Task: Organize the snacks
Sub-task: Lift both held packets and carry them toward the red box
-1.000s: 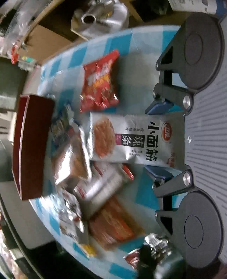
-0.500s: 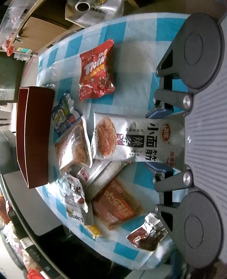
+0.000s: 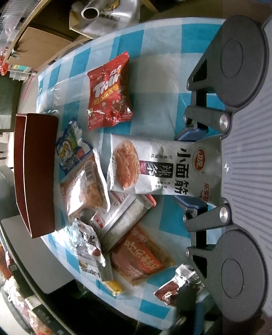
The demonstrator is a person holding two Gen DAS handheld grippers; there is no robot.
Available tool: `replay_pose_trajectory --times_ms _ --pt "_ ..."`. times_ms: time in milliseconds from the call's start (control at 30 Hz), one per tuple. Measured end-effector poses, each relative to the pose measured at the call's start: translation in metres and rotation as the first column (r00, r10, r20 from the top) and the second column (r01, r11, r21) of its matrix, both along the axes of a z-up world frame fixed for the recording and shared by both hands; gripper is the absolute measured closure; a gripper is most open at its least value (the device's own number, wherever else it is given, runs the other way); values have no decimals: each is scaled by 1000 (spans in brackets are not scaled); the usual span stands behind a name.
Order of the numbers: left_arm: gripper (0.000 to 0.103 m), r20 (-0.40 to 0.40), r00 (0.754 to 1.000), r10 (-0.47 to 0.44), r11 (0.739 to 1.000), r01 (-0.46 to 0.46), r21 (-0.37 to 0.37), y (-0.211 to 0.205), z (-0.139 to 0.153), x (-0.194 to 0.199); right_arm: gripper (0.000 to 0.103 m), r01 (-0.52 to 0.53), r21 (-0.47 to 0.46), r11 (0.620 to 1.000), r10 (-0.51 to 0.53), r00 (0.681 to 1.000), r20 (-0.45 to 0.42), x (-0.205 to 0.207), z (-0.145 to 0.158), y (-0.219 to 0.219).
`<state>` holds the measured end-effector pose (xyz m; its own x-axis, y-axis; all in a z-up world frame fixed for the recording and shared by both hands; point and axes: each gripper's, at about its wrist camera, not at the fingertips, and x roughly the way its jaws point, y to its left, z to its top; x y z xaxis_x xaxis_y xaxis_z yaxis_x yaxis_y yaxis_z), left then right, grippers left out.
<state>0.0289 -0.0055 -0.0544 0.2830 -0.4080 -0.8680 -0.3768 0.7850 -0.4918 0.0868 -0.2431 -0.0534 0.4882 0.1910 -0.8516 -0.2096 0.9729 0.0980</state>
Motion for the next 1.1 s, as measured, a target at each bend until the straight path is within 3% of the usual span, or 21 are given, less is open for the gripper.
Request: replay_pose_trajectory --times_ms 67,233,267,367,433,567,600,733,833,900,1033,1100 --pt "16 -33 999 36 999 -37 -27 1 -16 -1 41 -4 -4 1000 4 1000 -1 -1 -1 1" --pt "14 -129 987 99 995 -102 -13 -4 -18 14 41 -2 -4 1000 2 1000 -3 -2 -1 -1" --pt "14 -122 989 88 996 -91 -19 -4 -16 15 41 -2 -4 1000 2 1000 -2 -3 -1 -1" --pt "15 37 999 -2 1000 2 5 -12 9 13 41 -2 -1 1000 2 1000 -1 -3 -1 -1" --pt "15 56 998 -23 999 22 31 -15 12 18 40 2 2 1000 -2 1000 -5 -2 -1 -1" --pt "9 16 995 96 994 -96 -46 -6 -1 39 39 1 -15 1000 -1 1000 -7 -1 -2 3" --pt "14 47 994 100 994 -98 -49 -7 2 45 39 -3 -21 1000 3 1000 -3 -2 -2 4" --pt "16 154 987 48 996 -58 61 -14 18 64 39 -1 -13 1000 1 1000 -1 -3 -1 2" --pt "16 151 988 27 998 -35 50 -7 18 54 39 2 -11 1000 -2 1000 -2 -4 -1 1" --pt "16 136 991 3 996 -15 86 -6 11 42 40 -1 -18 1000 1 1000 0 -4 -1 1" --pt "16 167 984 -53 976 15 218 -16 6 25 38 15 -32 999 -15 1000 1 0 -1 1" --pt "12 171 975 -142 935 75 347 -32 5 22 32 20 -42 999 -20 1000 6 4 0 3"
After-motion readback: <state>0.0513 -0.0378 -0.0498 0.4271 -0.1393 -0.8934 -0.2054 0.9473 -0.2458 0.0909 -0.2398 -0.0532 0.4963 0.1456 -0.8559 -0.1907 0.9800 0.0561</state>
